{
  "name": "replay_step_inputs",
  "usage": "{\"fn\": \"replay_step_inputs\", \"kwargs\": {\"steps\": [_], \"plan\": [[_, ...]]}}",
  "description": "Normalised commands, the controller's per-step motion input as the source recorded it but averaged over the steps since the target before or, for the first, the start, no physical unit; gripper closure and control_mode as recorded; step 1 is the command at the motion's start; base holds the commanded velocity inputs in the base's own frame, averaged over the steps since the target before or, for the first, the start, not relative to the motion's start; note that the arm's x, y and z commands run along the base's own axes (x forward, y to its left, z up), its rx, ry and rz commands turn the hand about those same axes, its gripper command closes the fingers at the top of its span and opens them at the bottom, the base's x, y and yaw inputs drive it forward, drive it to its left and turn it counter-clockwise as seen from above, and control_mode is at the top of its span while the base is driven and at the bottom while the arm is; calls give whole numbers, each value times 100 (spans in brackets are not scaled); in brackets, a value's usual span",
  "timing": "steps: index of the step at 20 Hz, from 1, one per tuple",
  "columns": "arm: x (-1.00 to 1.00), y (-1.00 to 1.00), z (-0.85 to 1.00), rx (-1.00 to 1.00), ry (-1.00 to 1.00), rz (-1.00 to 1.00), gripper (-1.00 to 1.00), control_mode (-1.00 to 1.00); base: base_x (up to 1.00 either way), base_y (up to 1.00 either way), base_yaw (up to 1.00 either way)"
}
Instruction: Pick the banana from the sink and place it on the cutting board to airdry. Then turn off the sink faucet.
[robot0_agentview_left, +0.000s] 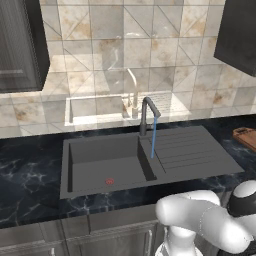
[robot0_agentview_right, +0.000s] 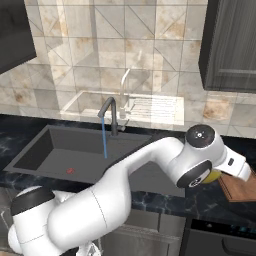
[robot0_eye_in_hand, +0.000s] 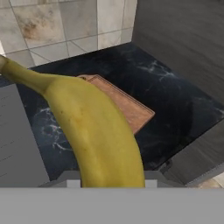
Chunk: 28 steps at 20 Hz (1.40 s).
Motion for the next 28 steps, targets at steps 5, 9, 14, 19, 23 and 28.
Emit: {"fn": "replay_step_inputs", "kwargs": {"steps": [5,9,14,19,23,28], "plan": [[25,-32,0,0,3,0,100,-100,0,0,0],[13,-23,-15,0,0,0,100,-100,0,0,0],[17,-18,-23,0,0,0,100,-100,0,0,0],[12,-13,-24,0,0,0,100,-100,0,0,0],[12,-4,-18,0,0,0,100,-100,0,0,0],[2,-3,-23,0,0,0,100,-100,0,0,0]]}}
